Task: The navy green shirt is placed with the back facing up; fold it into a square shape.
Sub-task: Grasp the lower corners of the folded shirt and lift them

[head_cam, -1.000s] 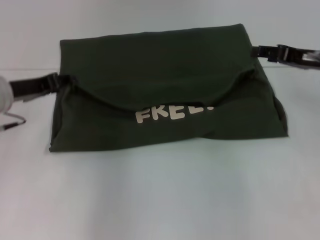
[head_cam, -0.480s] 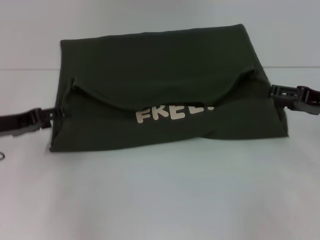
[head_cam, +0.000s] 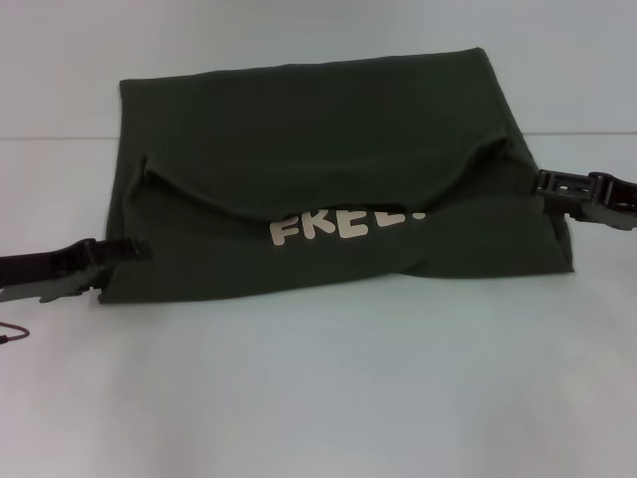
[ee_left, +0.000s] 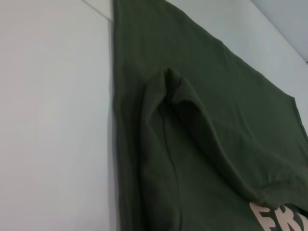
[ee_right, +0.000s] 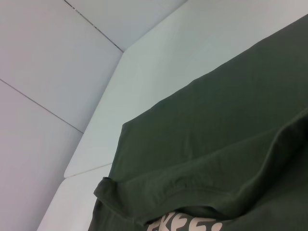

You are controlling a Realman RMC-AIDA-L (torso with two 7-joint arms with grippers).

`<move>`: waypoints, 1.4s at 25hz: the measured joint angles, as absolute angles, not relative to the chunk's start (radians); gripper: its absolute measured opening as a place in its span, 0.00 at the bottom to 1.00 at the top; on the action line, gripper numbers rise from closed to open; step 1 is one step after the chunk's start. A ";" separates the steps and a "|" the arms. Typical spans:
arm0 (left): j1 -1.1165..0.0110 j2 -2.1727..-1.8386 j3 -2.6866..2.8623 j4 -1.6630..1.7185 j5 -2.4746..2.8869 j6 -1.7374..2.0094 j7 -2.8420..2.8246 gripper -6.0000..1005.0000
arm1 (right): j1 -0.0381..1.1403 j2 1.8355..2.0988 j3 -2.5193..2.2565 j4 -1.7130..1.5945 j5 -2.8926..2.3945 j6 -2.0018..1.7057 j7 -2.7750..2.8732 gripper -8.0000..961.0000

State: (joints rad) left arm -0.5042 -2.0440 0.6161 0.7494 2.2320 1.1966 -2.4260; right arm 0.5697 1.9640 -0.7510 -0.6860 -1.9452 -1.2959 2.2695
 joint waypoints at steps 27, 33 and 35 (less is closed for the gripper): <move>-0.520 -2.054 0.656 0.727 2.256 1.155 -2.417 0.57 | 0.557 1.967 -0.747 -0.687 -1.940 -1.300 2.270 0.95; -0.515 -2.054 0.657 0.729 2.255 1.156 -2.413 0.39 | 0.557 1.967 -0.747 -0.687 -1.939 -1.304 2.272 0.95; -0.515 -2.054 0.657 0.729 2.255 1.156 -2.411 0.32 | 0.557 1.966 -0.747 -0.687 -1.939 -1.304 2.272 0.95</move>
State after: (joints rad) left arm -0.5149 -2.0540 0.6566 0.7294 2.2554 1.1564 -2.4114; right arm 0.5568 1.9663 -0.7469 -0.6873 -1.9388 -1.3041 2.2724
